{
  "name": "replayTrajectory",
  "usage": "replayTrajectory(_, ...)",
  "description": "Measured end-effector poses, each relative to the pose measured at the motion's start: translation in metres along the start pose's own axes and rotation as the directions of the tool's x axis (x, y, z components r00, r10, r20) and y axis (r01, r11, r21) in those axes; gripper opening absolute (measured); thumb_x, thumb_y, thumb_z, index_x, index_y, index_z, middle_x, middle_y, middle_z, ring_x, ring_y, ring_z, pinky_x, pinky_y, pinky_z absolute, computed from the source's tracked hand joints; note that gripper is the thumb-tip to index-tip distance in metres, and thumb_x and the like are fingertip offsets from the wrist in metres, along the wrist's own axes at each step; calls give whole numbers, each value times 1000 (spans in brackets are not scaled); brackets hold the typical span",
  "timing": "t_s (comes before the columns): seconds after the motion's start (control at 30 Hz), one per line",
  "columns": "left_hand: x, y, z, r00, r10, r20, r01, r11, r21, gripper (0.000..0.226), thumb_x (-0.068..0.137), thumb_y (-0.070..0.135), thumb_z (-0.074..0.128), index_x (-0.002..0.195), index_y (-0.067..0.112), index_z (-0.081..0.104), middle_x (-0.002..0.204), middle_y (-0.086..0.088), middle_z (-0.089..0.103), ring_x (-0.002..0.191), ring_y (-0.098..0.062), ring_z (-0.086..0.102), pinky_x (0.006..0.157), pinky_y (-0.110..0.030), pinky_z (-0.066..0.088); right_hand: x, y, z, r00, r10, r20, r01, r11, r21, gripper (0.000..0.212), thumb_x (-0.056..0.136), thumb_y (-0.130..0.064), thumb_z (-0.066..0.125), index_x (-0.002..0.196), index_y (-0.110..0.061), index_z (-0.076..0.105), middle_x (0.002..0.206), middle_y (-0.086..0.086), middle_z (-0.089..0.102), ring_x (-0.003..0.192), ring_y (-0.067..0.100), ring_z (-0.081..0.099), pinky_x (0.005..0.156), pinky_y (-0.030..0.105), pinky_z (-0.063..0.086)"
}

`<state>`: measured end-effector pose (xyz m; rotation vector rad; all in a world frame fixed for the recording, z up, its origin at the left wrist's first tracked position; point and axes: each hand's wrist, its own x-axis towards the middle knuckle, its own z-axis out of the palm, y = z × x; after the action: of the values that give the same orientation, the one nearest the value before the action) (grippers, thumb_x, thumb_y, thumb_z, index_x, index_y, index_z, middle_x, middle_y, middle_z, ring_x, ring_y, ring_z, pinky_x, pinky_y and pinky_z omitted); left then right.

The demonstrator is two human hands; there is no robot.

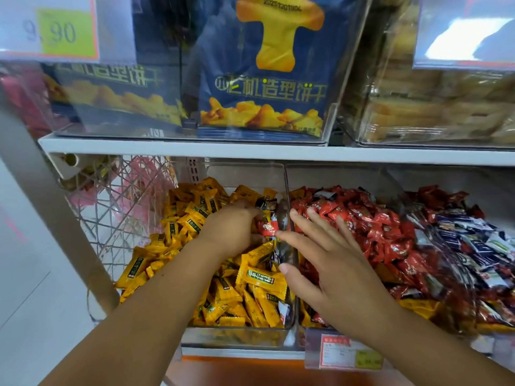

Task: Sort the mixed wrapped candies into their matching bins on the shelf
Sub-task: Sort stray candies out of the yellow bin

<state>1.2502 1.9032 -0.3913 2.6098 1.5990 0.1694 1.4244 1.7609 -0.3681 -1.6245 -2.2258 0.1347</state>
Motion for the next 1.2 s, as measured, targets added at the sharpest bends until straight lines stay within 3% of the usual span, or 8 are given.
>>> replayTrajectory(0.2, 0, -10, -1, 999, 37, -36, -42, 988, -149, 6, 88, 39, 64, 90, 35, 67, 114, 6, 57, 105, -17, 56, 84, -35, 49, 1, 1, -2, 1000, -5, 22, 5, 1000, -4, 62, 87, -71, 11, 145, -51, 26, 157, -26, -1, 143, -5, -17, 119, 35, -14)
replayTrajectory(0.4, -3, -15, -9, 991, 67, -117, -99, 950, -296, 10, 95, 33, 56, 86, 36, 57, 101, 9, 62, 92, -16, 59, 78, -34, 51, -3, 2, -1, 999, -24, -22, 24, 1000, -18, 61, 90, -73, 13, 145, -49, 24, 158, -22, 7, 145, -1, -13, 120, 38, -8)
replayTrajectory(0.5, -9, -16, -20, 983, 66, -174, -115, 950, -291, 6, 97, 34, 52, 93, 35, 55, 96, 10, 63, 87, -14, 58, 73, -33, 51, -17, 4, 1, 992, -42, -121, 34, 997, -67, 57, 94, -69, 23, 144, -43, 31, 155, -15, 25, 147, 8, 11, 118, 41, 13)
replayTrajectory(0.6, -17, -14, -31, 964, 93, -251, -142, 972, -188, 7, 96, 36, 53, 98, 31, 58, 91, 8, 54, 88, -7, 45, 71, -29, 46, -36, 5, 2, 951, -63, -302, 41, 996, -77, 45, 96, -57, 36, 130, -31, 52, 127, -12, 50, 117, 12, 46, 96, 34, 42)
replayTrajectory(0.73, -21, 0, -35, 984, 114, -139, -153, 935, -320, 5, 99, 25, 51, 97, 21, 54, 78, 12, 52, 68, -5, 49, 58, -21, 39, -63, 8, 7, 933, -109, -342, 71, 990, -123, 36, 95, -51, 39, 117, -31, 60, 100, -11, 50, 89, 8, 45, 74, 23, 39)
replayTrajectory(0.83, -25, 7, -24, 992, 101, -71, -119, 937, -329, 3, 99, 21, 50, 100, 20, 52, 83, 6, 58, 76, -15, 58, 63, -30, 45, -78, 12, 20, 956, -110, -273, 68, 985, -160, 40, 98, -56, 28, 119, -35, 55, 101, -11, 48, 88, 8, 44, 71, 23, 40)
replayTrajectory(1.0, -24, 12, -15, 992, 124, 23, -116, 970, -212, 44, 93, 41, 58, 136, 40, 48, 123, 7, 58, 107, -14, 56, 78, -25, 40, -85, 15, 36, 951, -112, -287, 59, 980, -189, 42, 100, -53, 22, 118, -37, 57, 99, -10, 47, 86, 11, 46, 64, 28, 43)
replayTrajectory(1.2, -11, 19, -8, 989, 143, 37, -140, 987, -73, 33, 88, 32, 68, 121, 34, 64, 123, 4, 56, 112, -17, 55, 85, -27, 44, -84, 13, 40, 934, -183, -306, 102, 960, -262, 31, 94, -47, 40, 118, -34, 55, 93, -9, 54, 84, 12, 45, 71, 29, 29)
